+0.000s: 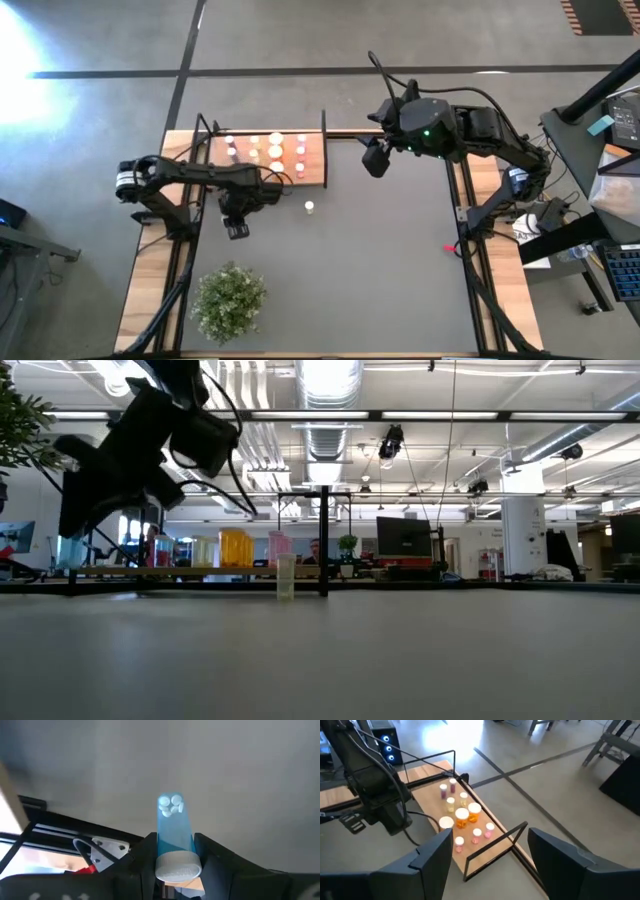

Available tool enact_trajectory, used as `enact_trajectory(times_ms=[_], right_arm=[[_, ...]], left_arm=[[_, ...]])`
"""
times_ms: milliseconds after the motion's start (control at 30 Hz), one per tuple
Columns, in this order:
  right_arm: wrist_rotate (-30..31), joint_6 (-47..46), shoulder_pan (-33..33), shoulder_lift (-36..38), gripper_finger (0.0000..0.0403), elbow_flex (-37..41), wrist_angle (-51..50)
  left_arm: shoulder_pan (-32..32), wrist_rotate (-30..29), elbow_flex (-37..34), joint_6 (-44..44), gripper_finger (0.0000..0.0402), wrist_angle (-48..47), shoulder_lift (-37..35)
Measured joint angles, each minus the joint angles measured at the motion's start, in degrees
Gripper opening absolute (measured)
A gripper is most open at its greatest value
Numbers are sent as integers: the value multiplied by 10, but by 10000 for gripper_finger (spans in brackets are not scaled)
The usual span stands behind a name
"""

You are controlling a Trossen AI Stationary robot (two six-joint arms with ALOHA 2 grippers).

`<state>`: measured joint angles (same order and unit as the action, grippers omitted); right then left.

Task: Pick and place medicine bottles onto shelf by color
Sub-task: Move the blue pill bottle to the middle left of the table

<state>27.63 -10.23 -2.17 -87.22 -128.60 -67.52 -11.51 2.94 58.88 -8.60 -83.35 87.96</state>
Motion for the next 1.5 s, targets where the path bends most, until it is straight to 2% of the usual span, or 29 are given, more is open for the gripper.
enact_trajectory(times_ms=[300, 500, 733, 1500], right_arm=[[0, 8, 0, 0, 249, 0, 1], [-1, 8, 0, 0, 249, 0, 1], [-1, 8, 0, 0, 249, 0, 3], [-1, 8, 0, 0, 249, 0, 3]], left_arm=[[17, -1, -54, -1, 105, 76, 0], [21, -1, -57, 0, 105, 89, 0], [23, 0, -58, 0, 105, 148, 0], [23, 2, -58, -16, 105, 160, 1]])
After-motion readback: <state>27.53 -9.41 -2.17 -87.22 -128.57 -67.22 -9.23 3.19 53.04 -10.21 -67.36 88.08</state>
